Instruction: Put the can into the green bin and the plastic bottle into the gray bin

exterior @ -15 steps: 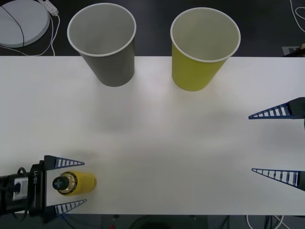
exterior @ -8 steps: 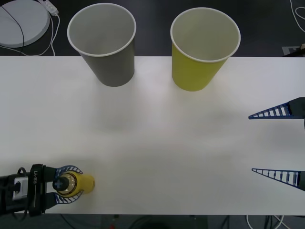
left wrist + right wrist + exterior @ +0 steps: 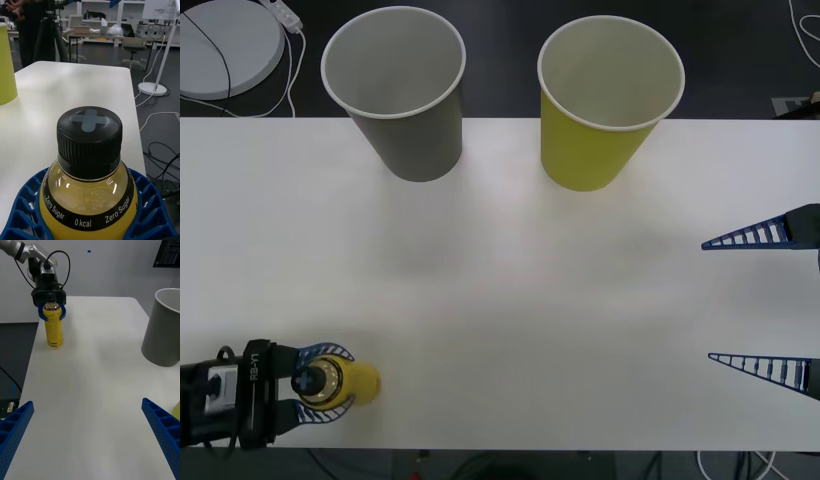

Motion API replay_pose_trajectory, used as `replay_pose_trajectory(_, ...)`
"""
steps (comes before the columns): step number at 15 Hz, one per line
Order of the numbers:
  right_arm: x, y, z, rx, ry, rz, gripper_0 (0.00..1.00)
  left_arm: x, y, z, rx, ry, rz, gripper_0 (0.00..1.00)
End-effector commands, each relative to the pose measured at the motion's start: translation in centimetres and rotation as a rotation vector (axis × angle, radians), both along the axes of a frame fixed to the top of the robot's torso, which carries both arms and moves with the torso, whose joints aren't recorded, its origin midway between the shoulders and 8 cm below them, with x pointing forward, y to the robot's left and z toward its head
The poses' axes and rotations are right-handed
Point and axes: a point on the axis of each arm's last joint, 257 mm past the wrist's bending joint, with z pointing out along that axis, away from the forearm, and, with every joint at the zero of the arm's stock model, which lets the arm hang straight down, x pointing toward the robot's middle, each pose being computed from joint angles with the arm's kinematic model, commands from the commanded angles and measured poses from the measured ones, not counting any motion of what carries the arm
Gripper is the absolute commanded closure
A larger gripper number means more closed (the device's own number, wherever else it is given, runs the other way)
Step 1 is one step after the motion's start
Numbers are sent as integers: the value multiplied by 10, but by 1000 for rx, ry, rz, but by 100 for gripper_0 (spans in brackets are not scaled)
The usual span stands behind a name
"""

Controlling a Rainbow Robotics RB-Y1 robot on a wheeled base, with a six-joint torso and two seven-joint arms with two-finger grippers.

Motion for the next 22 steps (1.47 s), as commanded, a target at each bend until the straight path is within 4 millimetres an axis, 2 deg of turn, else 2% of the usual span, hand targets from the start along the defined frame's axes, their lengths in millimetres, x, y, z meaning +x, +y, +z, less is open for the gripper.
replay_pose_trajectory(1, 0, 0, 0, 0, 0, 0, 0, 2, 4, 13, 15, 20, -7, 100)
replay_pose_trajectory(5, 0, 0, 0, 0, 0, 0, 0, 19, 10, 31, 24, -1, 35, 100)
replay_pose_trajectory(9, 0, 0, 0, 0, 0, 0, 0, 25, 20, 57, 14, -6, 50, 100)
replay_pose_trajectory(13, 0, 0, 0, 0, 0, 0, 0, 32, 33, 83, 45, -9, 142, 100)
replay_pose_trajectory(22, 0, 0, 0, 0, 0, 0, 0, 68, 43, 111, 51, -44, 431, 100)
